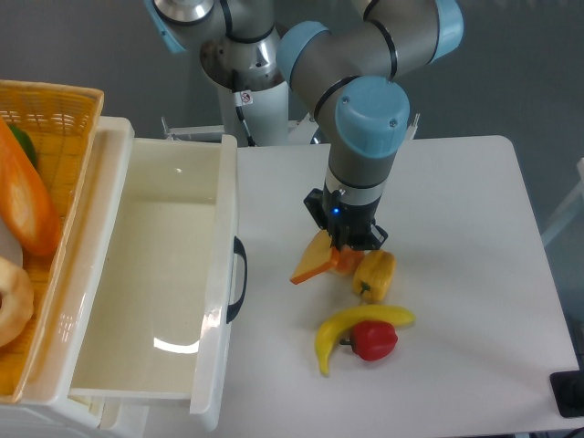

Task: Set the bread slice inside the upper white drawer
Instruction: 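Grasp the bread slice on the table and lift it up, then carry the held bread slice over the open white drawer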

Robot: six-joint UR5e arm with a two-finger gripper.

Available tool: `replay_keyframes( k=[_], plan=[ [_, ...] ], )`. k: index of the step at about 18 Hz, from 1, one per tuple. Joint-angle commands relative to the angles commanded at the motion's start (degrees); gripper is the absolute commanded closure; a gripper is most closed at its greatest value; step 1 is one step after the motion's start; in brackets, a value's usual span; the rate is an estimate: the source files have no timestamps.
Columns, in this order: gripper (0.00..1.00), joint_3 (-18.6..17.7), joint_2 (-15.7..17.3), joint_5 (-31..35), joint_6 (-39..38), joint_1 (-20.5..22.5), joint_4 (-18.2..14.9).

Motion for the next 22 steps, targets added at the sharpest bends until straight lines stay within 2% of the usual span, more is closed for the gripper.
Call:
replay_keyframes(
  k=[8, 10, 12, 15, 18, 20, 22],
  plan=[
    [1.0, 2.4, 0.3, -0.2, -0.7, 1.0, -1.1],
    [1.0, 3.9, 0.5, -0.1, -0.8, 1.8, -4.7],
    [1.0, 5.2, 0.8, -0.3, -2.4, 2.5, -6.9],
    [1.0, 5.6, 4.8, -2.0, -7.4, 3.0, -8.0],
    [1.0, 6.3, 5.5, -5.5, -14.6, 3.2, -8.3],
    [1.0, 6.2, 8.1, -6.0, -16.8, 2.9, -9.0],
    [1.0, 6.2, 8.7, -10.0, -20.6, 3.0, -9.5]
  ],
)
